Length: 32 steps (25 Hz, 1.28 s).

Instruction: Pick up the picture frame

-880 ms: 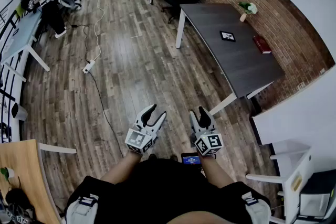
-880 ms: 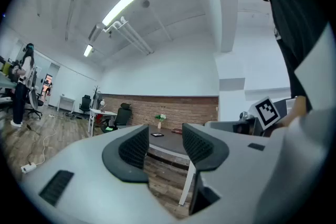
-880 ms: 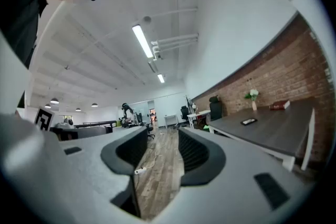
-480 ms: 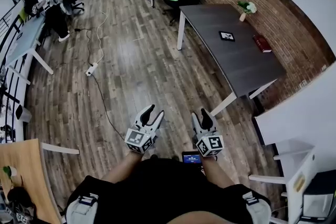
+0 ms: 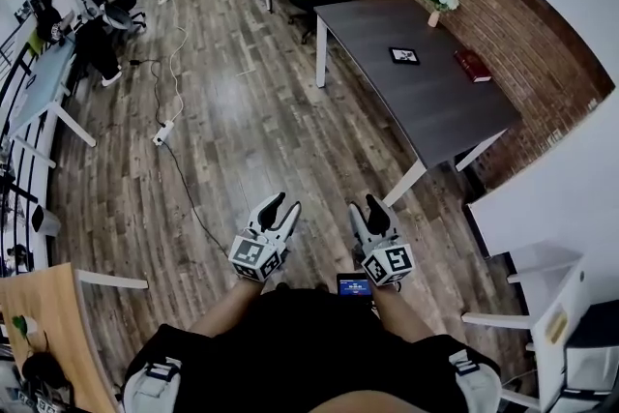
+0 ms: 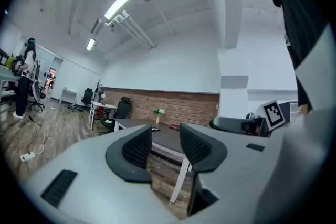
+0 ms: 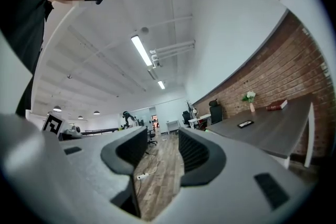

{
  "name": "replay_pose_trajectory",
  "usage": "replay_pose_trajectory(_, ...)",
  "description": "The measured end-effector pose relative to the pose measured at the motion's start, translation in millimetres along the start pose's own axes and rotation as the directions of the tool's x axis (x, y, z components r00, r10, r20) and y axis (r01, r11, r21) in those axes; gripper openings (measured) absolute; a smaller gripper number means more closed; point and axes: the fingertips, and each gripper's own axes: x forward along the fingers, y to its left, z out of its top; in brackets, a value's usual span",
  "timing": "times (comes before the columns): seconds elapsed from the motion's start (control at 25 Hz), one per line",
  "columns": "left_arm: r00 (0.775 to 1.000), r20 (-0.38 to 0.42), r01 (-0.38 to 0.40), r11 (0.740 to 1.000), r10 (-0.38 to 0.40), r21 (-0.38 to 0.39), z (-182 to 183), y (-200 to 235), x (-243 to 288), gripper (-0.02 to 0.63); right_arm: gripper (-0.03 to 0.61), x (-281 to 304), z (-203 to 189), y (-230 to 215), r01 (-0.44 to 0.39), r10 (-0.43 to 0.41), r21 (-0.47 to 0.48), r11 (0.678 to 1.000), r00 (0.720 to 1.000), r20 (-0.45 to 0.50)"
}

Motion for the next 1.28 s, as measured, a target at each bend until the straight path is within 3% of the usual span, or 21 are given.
replay_pose_trajectory(0.56, 0.998, -0.057, 0.02, 1.0, -0.019, 0.019, -27.1, -25.2, 36.4, 0.132, 0.189, -8.9, -8.1, -58.5, 0.025, -0.023, 0.132, 0.991, 1.0, -0.013)
replay_pose_trajectory(0.76, 0.999, -0.052, -0.009, 1.0, 0.008, -0.003, -31.6, 9.0, 72.4, 0.132, 0.189, 27.6, -23.7, -81.9, -0.004, 0.011, 0.175, 0.985, 0.999, -0.042)
replay_pose_trajectory(1.0, 0.999, -0.012, -0.048, 0.997, 0.047, -0.062, -28.2, 80.4, 134.6, 0.127, 0.189, 112.9, -22.6, -108.8, -0.057, 0.069, 0.203, 0.978, 0.996, -0.05)
replay_pose_trajectory(1.12, 0.999, 0.009, -0.043, 0.997, 0.043, -0.065, -11.9, 117.1, 174.0, 0.127, 0.189, 169.6, -12.7, -119.1, -0.079, 0.089, 0.16, 0.984, 0.995, -0.053)
replay_pose_trajectory(1.28, 0.999, 0.021, -0.025, 0.999, 0.026, -0.042, 11.8, 165.7, 215.9, 0.127, 0.189, 241.8, -1.9, -137.6, -0.044, 0.049, 0.088, 0.995, 0.998, -0.048)
